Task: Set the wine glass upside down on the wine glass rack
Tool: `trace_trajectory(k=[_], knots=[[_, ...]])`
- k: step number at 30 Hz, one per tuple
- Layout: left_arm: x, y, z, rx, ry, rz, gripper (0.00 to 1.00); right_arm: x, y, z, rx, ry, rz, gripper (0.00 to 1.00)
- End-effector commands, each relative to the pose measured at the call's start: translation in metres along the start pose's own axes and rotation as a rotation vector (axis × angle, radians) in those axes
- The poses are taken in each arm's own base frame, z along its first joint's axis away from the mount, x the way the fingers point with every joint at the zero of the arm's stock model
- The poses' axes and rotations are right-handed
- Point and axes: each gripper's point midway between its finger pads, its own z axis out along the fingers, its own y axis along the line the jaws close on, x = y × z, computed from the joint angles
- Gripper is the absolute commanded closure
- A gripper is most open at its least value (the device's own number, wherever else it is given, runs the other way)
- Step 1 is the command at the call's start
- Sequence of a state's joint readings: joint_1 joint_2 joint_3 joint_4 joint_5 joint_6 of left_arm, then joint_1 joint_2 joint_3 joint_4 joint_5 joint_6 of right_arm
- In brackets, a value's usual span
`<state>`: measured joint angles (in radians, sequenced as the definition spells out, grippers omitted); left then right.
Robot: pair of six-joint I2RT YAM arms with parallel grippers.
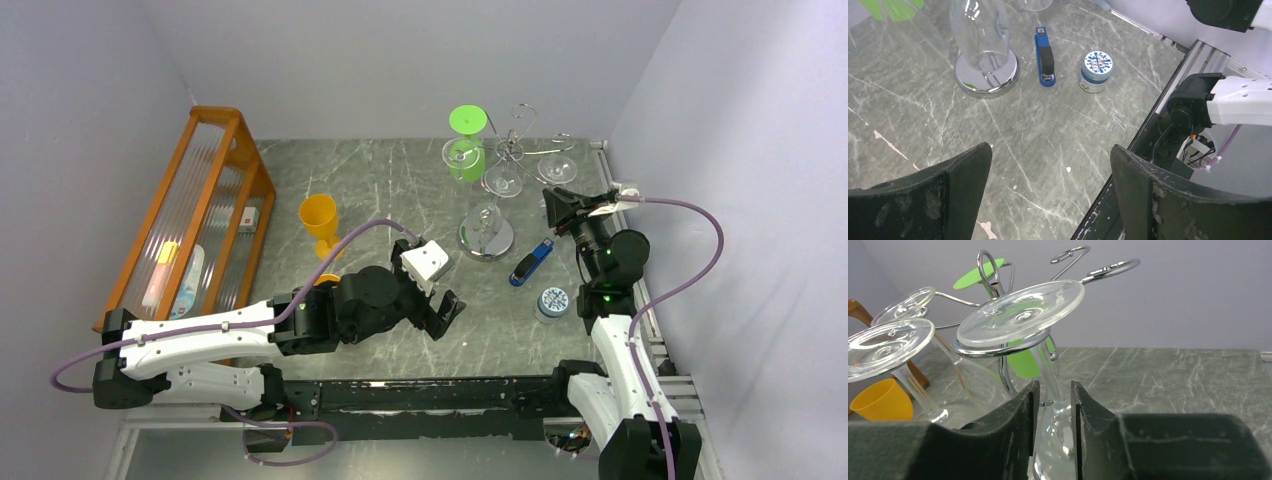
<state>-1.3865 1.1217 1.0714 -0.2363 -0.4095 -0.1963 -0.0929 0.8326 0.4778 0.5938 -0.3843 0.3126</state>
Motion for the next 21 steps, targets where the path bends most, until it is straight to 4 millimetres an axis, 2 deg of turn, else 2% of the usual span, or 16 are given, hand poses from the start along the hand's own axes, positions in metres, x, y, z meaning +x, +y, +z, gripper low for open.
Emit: trace_trajectory(k=[1, 12, 21], knots=[[-0.003, 0.006, -0.002, -0.031, 0.005, 0.006, 0.08, -0.003, -0.003, -0.004, 0.033, 0.014, 0.019, 0.67], [-0.012, 0.022, -0.015, -0.095, -0.017, 0.004, 0.08, 0.010, -0.006, -0.015, 0.094, 0.075, 0.121, 0.53], [-0.016, 0.043, -0.029, -0.192, -0.013, 0.009, 0.07, 0.019, 0.004, -0.038, 0.151, 0.130, 0.297, 0.49]])
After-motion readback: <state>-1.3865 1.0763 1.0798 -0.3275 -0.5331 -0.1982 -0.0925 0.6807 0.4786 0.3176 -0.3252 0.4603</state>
